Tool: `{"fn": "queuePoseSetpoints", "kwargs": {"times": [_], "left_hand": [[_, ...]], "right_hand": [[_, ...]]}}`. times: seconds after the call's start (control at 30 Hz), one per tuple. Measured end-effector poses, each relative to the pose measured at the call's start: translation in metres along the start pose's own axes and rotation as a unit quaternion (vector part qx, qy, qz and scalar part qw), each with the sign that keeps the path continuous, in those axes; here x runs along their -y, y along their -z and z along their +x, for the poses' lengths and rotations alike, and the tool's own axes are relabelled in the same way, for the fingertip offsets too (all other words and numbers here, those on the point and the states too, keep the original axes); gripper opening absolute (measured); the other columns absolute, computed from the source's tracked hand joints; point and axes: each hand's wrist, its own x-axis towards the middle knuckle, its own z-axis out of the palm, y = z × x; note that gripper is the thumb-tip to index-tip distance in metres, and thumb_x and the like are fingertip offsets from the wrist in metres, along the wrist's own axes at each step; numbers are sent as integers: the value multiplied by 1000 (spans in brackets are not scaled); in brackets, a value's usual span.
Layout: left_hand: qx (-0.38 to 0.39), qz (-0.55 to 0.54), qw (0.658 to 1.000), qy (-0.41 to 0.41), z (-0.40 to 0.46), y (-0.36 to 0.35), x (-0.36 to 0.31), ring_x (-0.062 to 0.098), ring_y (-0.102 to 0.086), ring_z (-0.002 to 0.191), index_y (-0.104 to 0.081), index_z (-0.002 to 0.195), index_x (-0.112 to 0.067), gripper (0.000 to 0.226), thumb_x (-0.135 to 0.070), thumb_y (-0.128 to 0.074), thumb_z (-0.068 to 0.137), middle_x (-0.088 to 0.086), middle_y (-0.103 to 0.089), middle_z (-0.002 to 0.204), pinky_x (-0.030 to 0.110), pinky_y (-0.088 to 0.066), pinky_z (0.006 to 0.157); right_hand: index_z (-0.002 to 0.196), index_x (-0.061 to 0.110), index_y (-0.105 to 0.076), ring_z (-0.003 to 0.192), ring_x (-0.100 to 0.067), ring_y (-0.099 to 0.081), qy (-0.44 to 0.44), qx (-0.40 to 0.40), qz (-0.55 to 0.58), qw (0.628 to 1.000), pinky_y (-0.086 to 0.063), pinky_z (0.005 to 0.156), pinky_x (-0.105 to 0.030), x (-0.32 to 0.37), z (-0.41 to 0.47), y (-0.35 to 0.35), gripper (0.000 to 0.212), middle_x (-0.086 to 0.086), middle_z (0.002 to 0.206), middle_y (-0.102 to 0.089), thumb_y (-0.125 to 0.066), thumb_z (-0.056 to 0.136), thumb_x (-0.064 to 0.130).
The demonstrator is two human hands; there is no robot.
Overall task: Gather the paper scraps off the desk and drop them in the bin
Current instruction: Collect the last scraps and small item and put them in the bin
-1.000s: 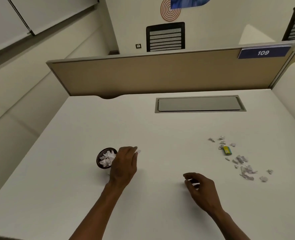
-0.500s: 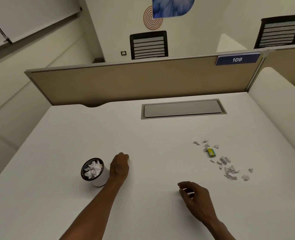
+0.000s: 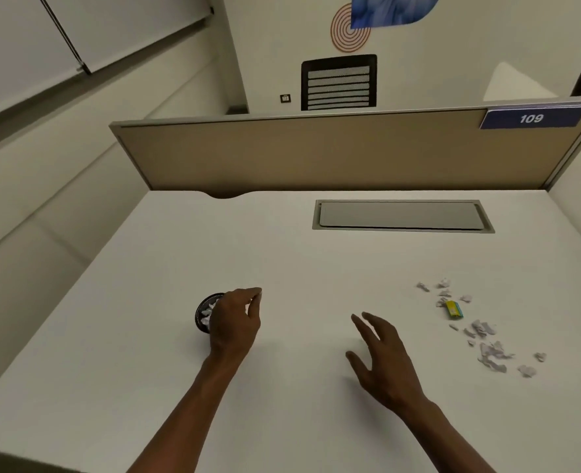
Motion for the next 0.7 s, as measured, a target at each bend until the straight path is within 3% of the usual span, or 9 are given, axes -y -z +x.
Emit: {"fn": "queuePoseSetpoints", "kwargs": {"times": [0.17, 0.27, 0.4, 0.57, 0.7], "left_hand": [[-38, 66, 996, 49, 0, 29, 25, 23, -64, 87, -78, 94, -15, 11, -12, -73, 86, 2, -73, 93, 28, -49, 70], [-6, 110, 989, 99, -1, 36, 41, 29, -60, 88, -77, 96, -14, 12, -14, -69, 87, 5, -69, 89, 35, -52, 64], [40, 169, 977, 125, -5, 37, 49, 40, -63, 83, -76, 94, -6, 13, -9, -71, 82, 16, -70, 81, 43, -55, 68], [13, 154, 980, 127, -7, 29, 42, 40, -59, 87, -75, 100, -6, 26, 2, -63, 79, 14, -72, 89, 45, -55, 69], [-16, 75, 996, 42, -13, 9, 14, 29, -60, 96, -74, 108, -12, 36, 4, -63, 78, 6, -73, 100, 39, -53, 78]], "right_hand": [[156, 30, -23, 151, -22, -20, 43, -9, -41, 998, -32, 118, -39, 8, 16, 2, 78, 1, 164, -24, -63, 91, 44], [156, 30, -24, 151, -22, -19, 52, -5, -38, 998, -32, 119, -40, 11, 18, 1, 76, 1, 164, -24, -62, 91, 46], [154, 31, -28, 151, -20, -20, 50, -5, -25, 998, -33, 118, -39, 12, 12, 2, 73, 3, 163, -24, -63, 91, 45], [150, 33, -37, 147, -18, -28, 3, -44, 2, 999, -39, 113, -37, 2, 1, 16, 67, 5, 158, -33, -67, 90, 39], [145, 29, -45, 143, -18, -34, -71, -109, 5, 992, -40, 112, -40, -19, -14, 34, 63, 3, 151, -42, -70, 87, 35]]}}
